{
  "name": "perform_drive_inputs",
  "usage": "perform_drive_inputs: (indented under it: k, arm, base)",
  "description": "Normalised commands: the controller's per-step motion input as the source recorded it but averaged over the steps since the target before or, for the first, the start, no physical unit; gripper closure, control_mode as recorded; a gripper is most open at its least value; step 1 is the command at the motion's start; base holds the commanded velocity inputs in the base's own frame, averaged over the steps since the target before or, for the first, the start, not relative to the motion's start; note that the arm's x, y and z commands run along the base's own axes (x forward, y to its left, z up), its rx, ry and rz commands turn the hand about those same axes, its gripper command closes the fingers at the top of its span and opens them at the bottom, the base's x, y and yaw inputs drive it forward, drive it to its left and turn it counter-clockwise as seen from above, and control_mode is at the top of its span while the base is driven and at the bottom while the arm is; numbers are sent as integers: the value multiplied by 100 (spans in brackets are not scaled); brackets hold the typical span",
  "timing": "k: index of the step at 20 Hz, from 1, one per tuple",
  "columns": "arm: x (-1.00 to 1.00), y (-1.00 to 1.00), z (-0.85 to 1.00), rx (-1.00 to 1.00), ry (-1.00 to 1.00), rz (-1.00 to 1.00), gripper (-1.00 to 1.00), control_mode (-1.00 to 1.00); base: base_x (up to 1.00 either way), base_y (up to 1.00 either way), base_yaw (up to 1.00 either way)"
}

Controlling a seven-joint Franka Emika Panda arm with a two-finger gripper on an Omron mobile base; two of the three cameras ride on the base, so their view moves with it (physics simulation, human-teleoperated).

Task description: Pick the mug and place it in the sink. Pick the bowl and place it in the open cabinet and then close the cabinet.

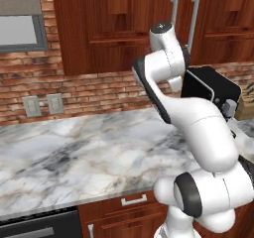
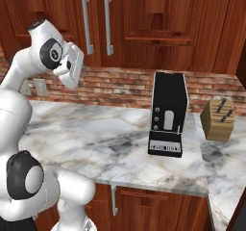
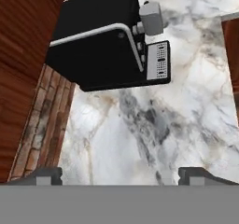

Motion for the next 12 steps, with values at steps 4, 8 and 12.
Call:
perform_drive_inputs:
  k: [4,8,12]
  arm:
    - [39,0,-42,34,-25,24,-100,-100]
    - [69,0,-12,29,-21,21,-100,-100]
    - [98,13,-1,27,-14,15,-100,-100]
  base:
    - [0,0,0]
    - [0,0,0]
    - [0,0,0]
